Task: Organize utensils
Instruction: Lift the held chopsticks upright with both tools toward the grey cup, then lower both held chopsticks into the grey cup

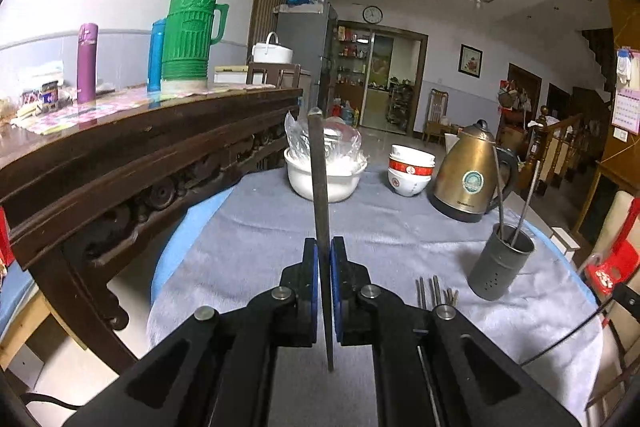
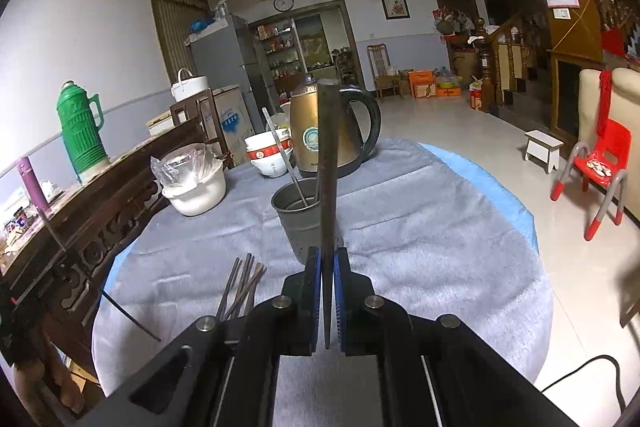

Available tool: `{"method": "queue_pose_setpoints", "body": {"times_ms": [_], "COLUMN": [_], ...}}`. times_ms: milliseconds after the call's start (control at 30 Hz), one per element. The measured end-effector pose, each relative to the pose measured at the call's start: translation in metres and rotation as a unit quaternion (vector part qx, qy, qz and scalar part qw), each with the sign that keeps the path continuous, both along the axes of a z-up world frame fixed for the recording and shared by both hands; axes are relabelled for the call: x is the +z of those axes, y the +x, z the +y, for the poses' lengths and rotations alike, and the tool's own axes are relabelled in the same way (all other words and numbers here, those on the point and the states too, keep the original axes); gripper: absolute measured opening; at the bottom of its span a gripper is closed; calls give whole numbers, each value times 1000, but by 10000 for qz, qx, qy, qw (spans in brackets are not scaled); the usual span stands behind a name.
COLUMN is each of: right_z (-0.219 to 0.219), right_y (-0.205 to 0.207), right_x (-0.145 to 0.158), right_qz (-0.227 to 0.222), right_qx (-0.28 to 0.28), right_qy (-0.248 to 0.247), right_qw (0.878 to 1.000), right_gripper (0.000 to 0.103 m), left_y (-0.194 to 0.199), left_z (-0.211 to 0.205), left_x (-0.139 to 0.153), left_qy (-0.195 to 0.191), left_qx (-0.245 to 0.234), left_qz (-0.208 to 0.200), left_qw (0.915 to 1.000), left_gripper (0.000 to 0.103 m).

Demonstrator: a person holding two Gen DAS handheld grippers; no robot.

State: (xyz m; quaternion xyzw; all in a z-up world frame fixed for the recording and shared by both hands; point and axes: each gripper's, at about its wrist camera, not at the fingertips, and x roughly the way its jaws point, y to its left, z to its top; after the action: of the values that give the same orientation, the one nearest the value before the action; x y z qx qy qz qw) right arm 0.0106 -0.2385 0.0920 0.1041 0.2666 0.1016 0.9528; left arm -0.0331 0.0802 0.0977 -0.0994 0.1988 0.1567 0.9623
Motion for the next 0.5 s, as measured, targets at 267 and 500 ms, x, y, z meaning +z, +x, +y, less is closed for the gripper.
{"method": "queue_pose_setpoints", "body": {"times_ms": [267, 500], "right_z": [-4, -26], "right_y": [0, 20], "right_x": [9, 48], "right_qz": [-103, -482], "right_qx": [26, -105], "right_qy": [123, 395], "right_qw": [9999, 9980], "right_gripper": [7, 7], "left_y": [-11, 24], "left_z": [2, -9], "left_x": [21, 73], "left_qy": [-335, -929], "left_qx": [-266, -872], "left_qz": [-87, -584], "left_qw": [9990, 9901], "left_gripper": [6, 6]}}
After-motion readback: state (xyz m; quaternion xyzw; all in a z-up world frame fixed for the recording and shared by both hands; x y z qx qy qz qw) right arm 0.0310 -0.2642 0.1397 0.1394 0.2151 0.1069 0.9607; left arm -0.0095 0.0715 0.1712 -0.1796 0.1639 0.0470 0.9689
